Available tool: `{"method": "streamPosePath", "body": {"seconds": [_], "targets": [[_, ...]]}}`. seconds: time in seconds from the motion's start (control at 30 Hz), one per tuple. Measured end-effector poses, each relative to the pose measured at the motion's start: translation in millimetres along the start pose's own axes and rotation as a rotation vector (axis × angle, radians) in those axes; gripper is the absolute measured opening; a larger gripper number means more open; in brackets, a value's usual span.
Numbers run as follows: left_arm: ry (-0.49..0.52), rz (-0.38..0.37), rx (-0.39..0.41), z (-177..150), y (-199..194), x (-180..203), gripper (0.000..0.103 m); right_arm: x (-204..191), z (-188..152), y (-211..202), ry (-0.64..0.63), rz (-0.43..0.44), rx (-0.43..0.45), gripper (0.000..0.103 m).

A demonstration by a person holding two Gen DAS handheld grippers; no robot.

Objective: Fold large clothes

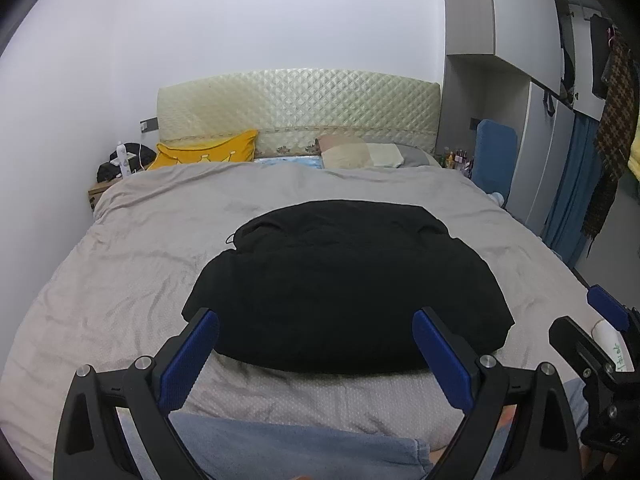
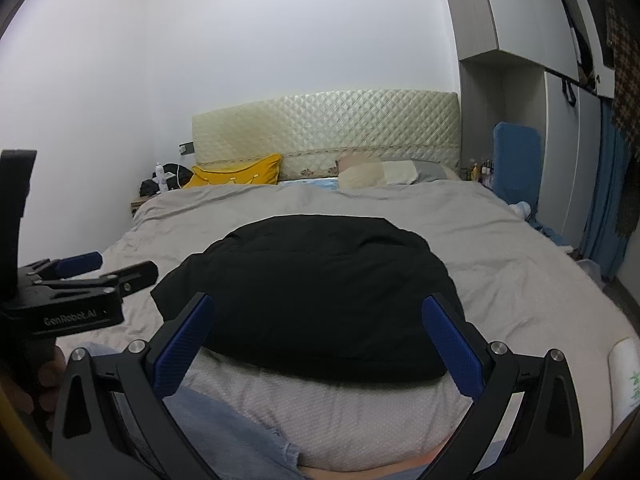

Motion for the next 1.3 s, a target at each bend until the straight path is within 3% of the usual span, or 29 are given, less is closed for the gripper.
{"method": "streamPosePath", "body": {"seconds": [1.3], "targets": [[-0.007,-0.009,0.015,-3.1,-4.0,-2.5,0.098,0.2,-0.3,3.1,0.009,0.006,-0.015,0.103]]}}
Point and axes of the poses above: each gripper's, at about its wrist camera, not at the fingertips, and y roughly the way its jaws point, x to its right, z to its top, the point moved 2 cm from there along y, roughly the way its jaws point, and after that the axes turned 15 degrees about y, right-handed, at the moved point
